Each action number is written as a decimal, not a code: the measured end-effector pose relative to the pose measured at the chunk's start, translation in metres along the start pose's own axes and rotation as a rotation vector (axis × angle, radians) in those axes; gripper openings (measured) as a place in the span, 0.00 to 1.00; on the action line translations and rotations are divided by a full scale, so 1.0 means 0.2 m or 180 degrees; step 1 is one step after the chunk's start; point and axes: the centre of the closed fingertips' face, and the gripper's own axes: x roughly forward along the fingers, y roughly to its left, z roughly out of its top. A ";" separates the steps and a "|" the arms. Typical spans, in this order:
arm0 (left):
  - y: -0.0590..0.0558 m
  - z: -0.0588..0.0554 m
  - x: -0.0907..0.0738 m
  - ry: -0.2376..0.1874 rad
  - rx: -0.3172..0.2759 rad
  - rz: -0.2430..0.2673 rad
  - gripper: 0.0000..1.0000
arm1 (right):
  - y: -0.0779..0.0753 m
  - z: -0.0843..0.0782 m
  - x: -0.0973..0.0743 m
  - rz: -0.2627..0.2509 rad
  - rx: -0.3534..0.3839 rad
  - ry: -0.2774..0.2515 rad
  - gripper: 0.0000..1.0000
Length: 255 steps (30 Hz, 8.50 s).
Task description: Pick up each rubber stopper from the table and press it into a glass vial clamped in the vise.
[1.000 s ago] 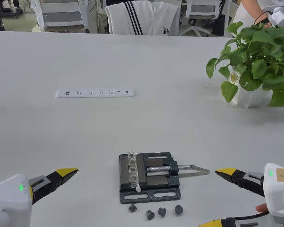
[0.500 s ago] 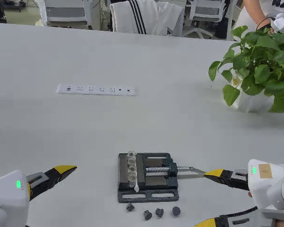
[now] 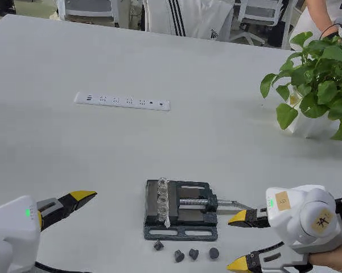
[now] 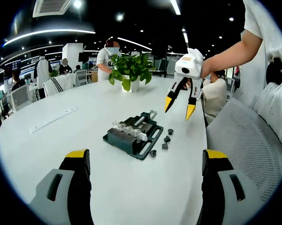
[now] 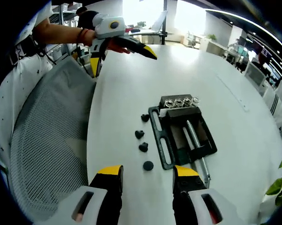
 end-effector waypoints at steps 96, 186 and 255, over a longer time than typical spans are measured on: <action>0.00 -0.04 -0.01 -0.0143 -0.0098 0.0050 0.98 | -0.27 0.44 0.04 0.0172 -0.0708 0.0378 0.06; 0.05 -0.05 0.02 -0.0279 -0.0246 0.0058 0.98 | -0.53 0.58 0.34 0.0300 -0.0809 0.0812 0.04; 0.07 -0.05 0.03 -0.0323 -0.0301 0.0072 0.97 | -0.54 0.59 0.32 0.0372 -0.0884 0.0749 0.00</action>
